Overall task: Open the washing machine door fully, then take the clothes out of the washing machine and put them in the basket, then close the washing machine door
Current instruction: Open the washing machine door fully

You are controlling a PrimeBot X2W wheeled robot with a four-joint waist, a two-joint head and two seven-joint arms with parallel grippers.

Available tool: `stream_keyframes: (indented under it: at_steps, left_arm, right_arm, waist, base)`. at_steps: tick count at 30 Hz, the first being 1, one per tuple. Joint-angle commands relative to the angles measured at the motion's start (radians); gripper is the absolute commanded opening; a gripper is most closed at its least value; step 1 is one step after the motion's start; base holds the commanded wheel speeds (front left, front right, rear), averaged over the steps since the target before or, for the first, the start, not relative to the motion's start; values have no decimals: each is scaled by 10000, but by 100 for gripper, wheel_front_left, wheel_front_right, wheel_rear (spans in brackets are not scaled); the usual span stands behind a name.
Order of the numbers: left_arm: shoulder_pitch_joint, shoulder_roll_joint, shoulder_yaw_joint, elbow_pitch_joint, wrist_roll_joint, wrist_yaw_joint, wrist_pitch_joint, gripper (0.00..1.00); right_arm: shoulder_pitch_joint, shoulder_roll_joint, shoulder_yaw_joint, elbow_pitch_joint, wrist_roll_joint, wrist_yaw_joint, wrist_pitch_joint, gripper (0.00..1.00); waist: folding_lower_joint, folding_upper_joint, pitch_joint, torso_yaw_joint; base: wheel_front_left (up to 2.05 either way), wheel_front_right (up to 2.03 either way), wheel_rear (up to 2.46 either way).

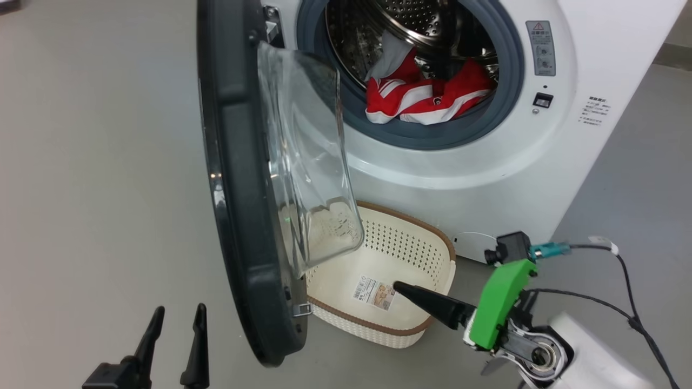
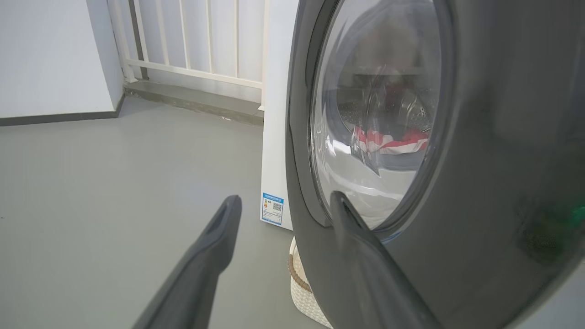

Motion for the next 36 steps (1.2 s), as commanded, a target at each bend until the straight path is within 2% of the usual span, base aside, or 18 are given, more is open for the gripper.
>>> stream_keyframes:
  at_steps: [1,9,16,22,27,30,36]
  left_arm:
    - [-124,152,351,-208,111,-68,-95,100]
    - [-21,152,490,-194,108,-97,-95,100]
    - [109,152,613,-170,138,-108,-95,100]
    - [181,152,678,-167,160,-110,-95,100]
    - [202,152,729,-163,174,-114,-95,100]
    - [218,152,748,-154,188,-118,-95,100]
    - [223,152,764,-156,207,-127,-95,100]
  right_arm:
    - [109,-82,109,-176,-225,17,-254,100]
    - [569,-573,645,142,-963,17,-1874,100]
    - [741,-933,1502,391,-2045,17,-3859,100]
    - [728,-1089,2378,817,-2949,17,-5675,100]
    - [651,-1019,2650,1327,-3510,17,-6383,100]
    - [603,-905,2365,1533,-4067,17,-6465,100]
    - [1135,-453,530,1127,-6071,17,-6475,100]
  waist:
    - [0,0,-54,-74]
    - [0,0,-126,-215]
    - [0,0,-246,-308]
    - [0,0,-286,-367]
    - [0,0,-280,-406]
    - [0,0,-269,-430]
    - [0,0,-274,-450]
  base:
    - [0,0,0]
    - [0,0,0]
    - [0,0,0]
    - [0,0,0]
    - [0,0,0]
    - [0,0,0]
    - [0,0,0]
